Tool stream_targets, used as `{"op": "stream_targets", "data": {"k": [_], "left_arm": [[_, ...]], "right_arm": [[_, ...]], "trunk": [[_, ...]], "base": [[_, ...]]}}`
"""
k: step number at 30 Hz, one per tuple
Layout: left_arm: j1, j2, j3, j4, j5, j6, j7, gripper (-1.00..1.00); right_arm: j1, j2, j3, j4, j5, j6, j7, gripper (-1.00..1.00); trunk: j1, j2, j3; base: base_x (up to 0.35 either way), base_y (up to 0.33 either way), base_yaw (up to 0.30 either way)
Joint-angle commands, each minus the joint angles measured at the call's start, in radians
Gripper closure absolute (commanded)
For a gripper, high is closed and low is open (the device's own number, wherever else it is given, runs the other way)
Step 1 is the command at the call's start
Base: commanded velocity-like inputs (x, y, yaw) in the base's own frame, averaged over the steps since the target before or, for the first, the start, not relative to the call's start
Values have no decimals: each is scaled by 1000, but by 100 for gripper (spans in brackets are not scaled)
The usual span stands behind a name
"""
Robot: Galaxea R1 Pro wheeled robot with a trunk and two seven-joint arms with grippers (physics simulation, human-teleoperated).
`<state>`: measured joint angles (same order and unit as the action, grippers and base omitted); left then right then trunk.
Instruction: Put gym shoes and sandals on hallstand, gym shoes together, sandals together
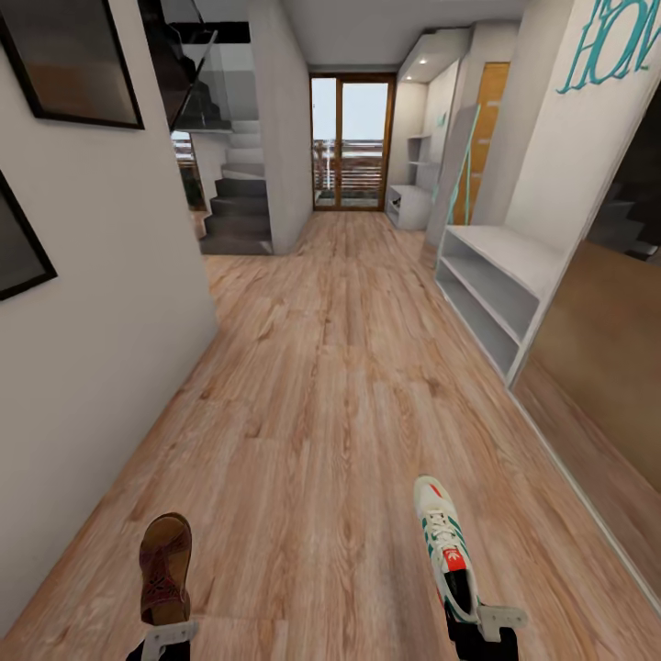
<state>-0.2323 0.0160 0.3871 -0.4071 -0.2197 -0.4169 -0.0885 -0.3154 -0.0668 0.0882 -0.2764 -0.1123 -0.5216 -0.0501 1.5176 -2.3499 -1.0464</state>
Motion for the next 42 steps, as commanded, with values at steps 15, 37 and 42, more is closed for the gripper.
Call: {"op": "stream_targets", "data": {"k": [15,37,42], "left_arm": [[-1,-1,8,1,-6,-3,-8,100],[-1,-2,7,1,-7,-3,-8,100],[0,-1,9,8,-8,-58,-8,100]], "right_arm": [[-1,-1,10,0,-10,-3,-3,100],[-1,-1,8,0,-9,-3,-3,100],[-1,-1,9,0,-9,-3,-2,100]], "trunk": [[0,0,-1],[0,0,-1],[0,0,-1]], "base": [[336,0,-86],[336,0,0],[336,0,0]]}}
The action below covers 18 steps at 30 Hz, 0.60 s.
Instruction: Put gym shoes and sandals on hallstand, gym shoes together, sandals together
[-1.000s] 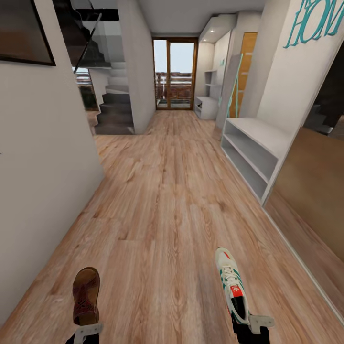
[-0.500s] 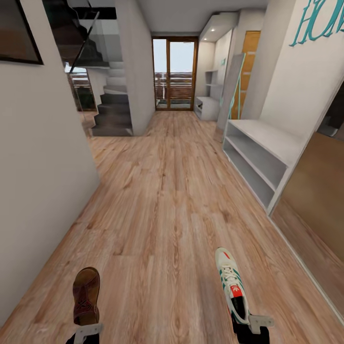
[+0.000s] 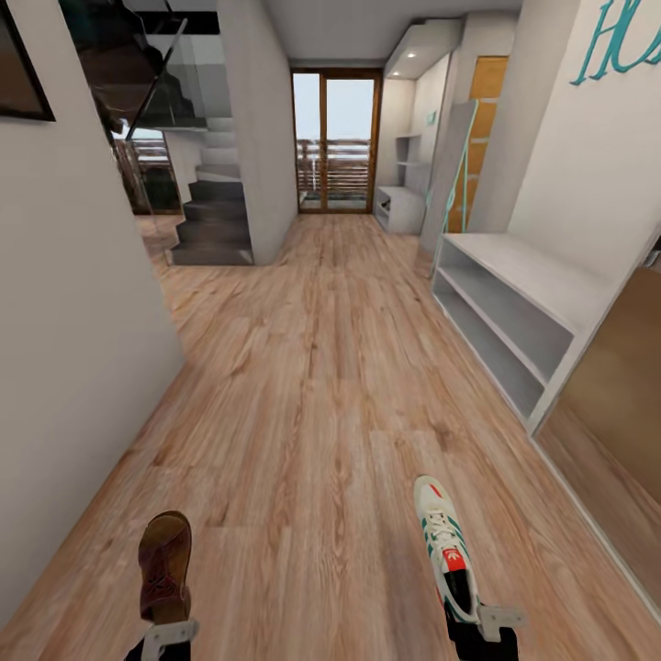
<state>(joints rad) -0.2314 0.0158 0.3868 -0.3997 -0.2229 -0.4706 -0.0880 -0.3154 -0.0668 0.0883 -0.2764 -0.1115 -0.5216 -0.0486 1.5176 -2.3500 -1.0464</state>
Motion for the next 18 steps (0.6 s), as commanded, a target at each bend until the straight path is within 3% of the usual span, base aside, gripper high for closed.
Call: {"op": "stream_targets", "data": {"k": [1,3,6,18], "left_arm": [[2,0,9,14,-5,-40,-9,100],[10,0,10,65,-7,-122,-9,100],[12,0,10,86,-6,-151,-9,100],[14,2,11,97,-4,-170,-9,100]], "right_arm": [[-1,-1,9,0,-10,-3,-4,100],[-1,-1,8,0,-10,-3,-4,100],[0,-1,9,0,-10,-3,-4,100],[-1,-1,8,0,-10,-3,-4,100]], "trunk": [[0,0,-1],[0,0,-1],[0,0,-1],[0,0,-1]], "base": [[336,0,0],[337,0,0],[337,0,0],[337,0,0]]}}
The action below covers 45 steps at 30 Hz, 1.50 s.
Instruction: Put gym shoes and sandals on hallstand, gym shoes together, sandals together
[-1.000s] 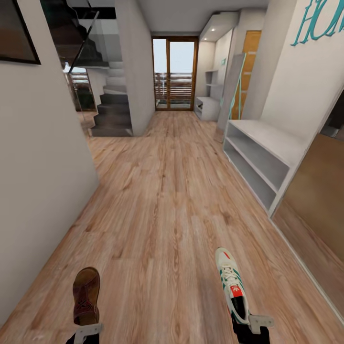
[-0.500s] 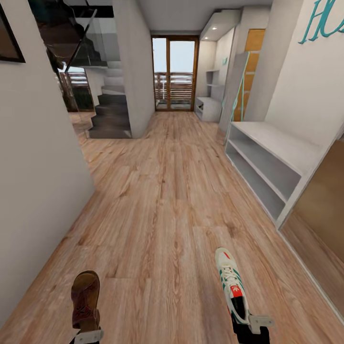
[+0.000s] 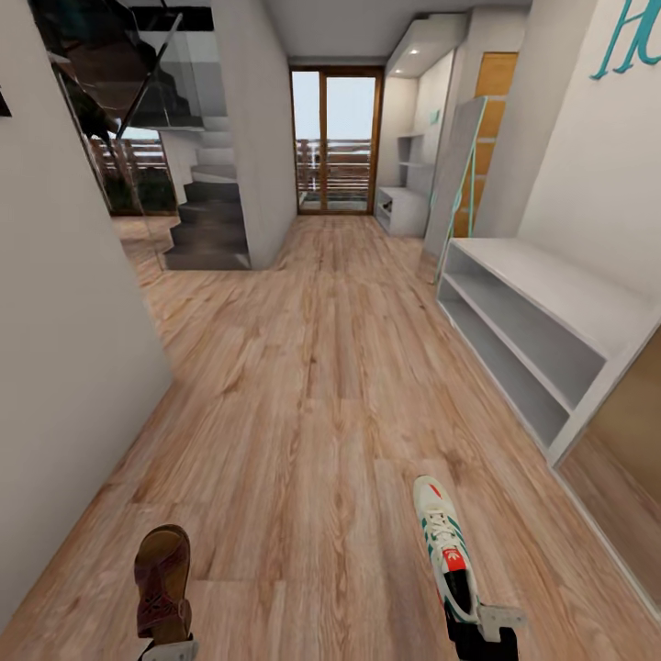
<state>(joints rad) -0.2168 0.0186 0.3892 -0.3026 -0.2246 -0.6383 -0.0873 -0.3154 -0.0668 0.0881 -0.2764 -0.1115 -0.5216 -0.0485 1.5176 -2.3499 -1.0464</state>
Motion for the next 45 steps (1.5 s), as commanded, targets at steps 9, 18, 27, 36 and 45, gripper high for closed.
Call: {"op": "stream_targets", "data": {"k": [9,18,27,36,45], "left_arm": [[0,0,8,0,-1,-6,-9,100],[0,0,9,1,-1,-7,-9,100],[1,0,10,0,-1,-8,-8,100],[1,0,10,1,-1,-9,-9,100],[1,0,10,0,-1,-10,-8,100]], "right_arm": [[-1,-1,9,0,-11,-3,-5,100],[-1,-1,9,0,-11,-3,-5,100],[-1,-1,9,0,-11,-3,-5,100],[-1,-1,9,0,-11,-3,-5,100],[-1,-1,9,0,-11,-3,-5,100]], "trunk": [[0,0,-1],[0,0,-1],[0,0,-1],[0,0,-1],[0,0,-1]], "base": [[337,0,0],[337,0,0],[337,0,0],[337,0,0],[337,0,0]]}}
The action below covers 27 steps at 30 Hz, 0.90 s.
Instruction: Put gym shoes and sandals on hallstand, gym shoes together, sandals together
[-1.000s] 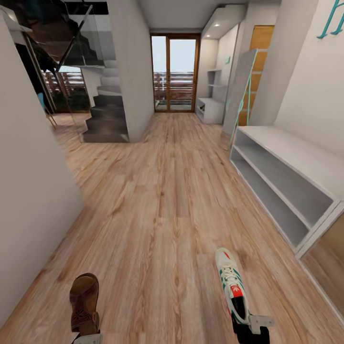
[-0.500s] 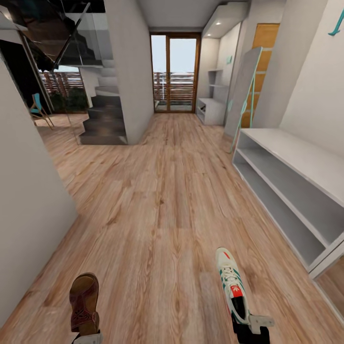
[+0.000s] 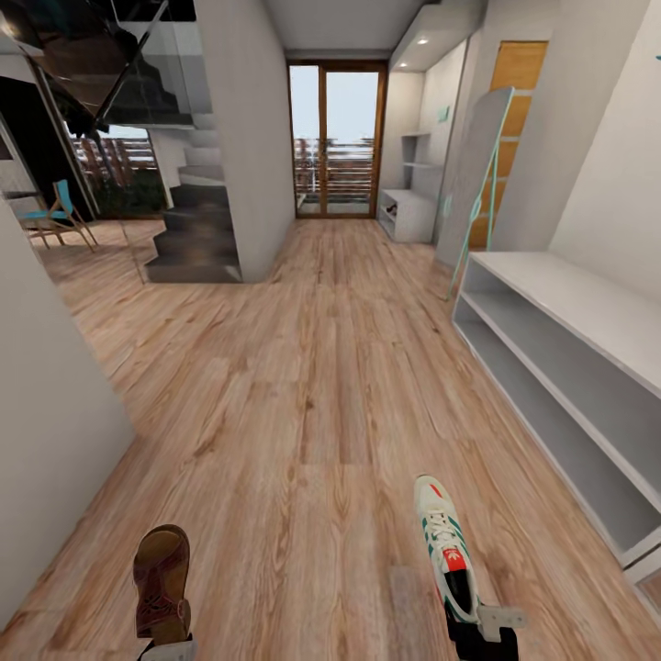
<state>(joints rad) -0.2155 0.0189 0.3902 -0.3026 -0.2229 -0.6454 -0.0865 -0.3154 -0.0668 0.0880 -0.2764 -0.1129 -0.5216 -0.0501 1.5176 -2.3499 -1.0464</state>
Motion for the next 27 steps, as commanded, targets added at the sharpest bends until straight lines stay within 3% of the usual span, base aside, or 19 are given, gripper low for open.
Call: {"op": "stream_targets", "data": {"k": [1,27], "left_arm": [[-1,0,9,0,-2,-3,-9,100],[-1,0,9,0,-3,-3,-10,100]], "right_arm": [[-1,-1,9,0,-10,-3,-4,100],[-1,-1,9,0,-10,-3,-4,100]], "trunk": [[0,0,-1],[0,0,-1]], "base": [[337,0,0],[337,0,0]]}}
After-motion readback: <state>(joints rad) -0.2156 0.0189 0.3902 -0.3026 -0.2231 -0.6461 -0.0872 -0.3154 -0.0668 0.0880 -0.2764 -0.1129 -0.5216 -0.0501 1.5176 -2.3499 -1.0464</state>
